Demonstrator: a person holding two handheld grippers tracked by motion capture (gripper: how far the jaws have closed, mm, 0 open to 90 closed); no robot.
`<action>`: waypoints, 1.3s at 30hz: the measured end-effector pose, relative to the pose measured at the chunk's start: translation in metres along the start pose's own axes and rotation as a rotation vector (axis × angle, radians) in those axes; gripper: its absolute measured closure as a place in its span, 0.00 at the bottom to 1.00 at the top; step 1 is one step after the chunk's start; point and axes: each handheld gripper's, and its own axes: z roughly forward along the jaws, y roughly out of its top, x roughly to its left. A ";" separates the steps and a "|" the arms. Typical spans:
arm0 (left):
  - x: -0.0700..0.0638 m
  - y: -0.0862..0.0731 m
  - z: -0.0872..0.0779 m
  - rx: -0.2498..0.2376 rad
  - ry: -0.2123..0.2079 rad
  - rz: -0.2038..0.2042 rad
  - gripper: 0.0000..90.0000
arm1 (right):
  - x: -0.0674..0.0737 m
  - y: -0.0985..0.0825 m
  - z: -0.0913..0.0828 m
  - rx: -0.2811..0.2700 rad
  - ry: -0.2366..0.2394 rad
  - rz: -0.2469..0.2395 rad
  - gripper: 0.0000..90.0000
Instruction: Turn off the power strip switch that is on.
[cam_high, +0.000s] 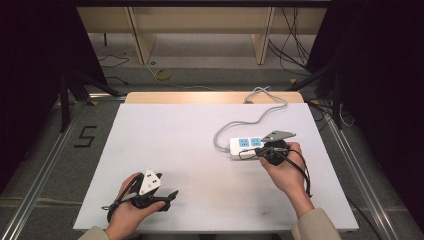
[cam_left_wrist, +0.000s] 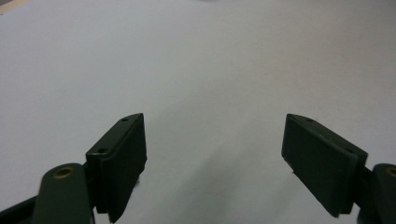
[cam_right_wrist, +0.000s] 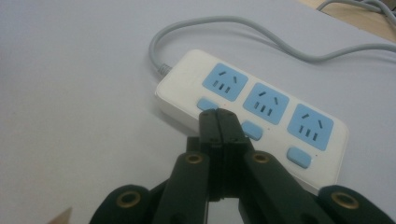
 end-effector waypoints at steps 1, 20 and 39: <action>0.000 0.000 0.000 0.001 0.001 0.000 0.24 | 0.000 0.000 0.000 0.001 0.001 0.000 1.00; 0.000 0.000 0.000 0.001 -0.004 0.006 0.24 | -0.001 0.013 0.010 0.036 0.008 -0.006 1.00; 0.000 0.000 0.000 0.004 -0.006 0.014 0.24 | -0.002 0.020 0.017 0.066 0.009 -0.008 1.00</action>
